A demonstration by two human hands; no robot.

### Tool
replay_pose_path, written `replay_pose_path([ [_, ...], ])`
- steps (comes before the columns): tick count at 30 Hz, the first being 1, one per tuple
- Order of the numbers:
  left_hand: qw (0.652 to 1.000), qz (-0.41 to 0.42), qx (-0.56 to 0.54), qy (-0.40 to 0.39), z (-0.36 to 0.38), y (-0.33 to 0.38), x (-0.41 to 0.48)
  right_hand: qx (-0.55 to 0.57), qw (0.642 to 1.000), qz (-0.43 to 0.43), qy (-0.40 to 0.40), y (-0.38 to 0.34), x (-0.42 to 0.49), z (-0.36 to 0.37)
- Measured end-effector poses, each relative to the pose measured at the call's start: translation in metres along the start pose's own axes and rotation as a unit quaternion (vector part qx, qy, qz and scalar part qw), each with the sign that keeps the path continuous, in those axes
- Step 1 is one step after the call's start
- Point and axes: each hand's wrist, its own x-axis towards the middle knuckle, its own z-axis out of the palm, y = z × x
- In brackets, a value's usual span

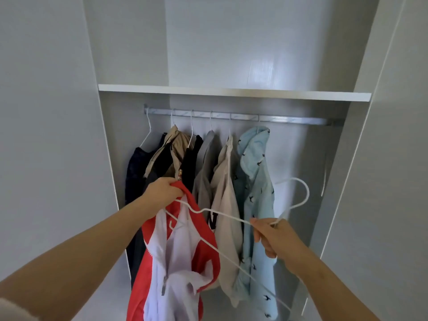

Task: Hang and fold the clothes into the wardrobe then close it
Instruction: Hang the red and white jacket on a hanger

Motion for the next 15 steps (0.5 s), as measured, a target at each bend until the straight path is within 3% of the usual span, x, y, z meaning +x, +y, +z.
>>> replay_pose_path([
  [2,0.989,0.067,0.123,0.038,-0.005,-0.007,0.002,-0.035,0.999,-0.003,-0.001,-0.009,0.004,0.007],
  [4,0.985,0.087,0.142,0.043,-0.006,-0.012,0.003,-0.049,0.999,-0.002,-0.009,-0.015,0.006,0.016],
  [11,0.990,0.136,0.012,0.018,0.001,-0.003,-0.011,-0.016,0.998,-0.002,-0.056,-0.029,0.011,0.064],
  [15,0.976,0.143,-0.158,-0.033,0.004,0.008,-0.021,0.050,0.998,-0.019,-0.023,-0.034,0.018,0.087],
])
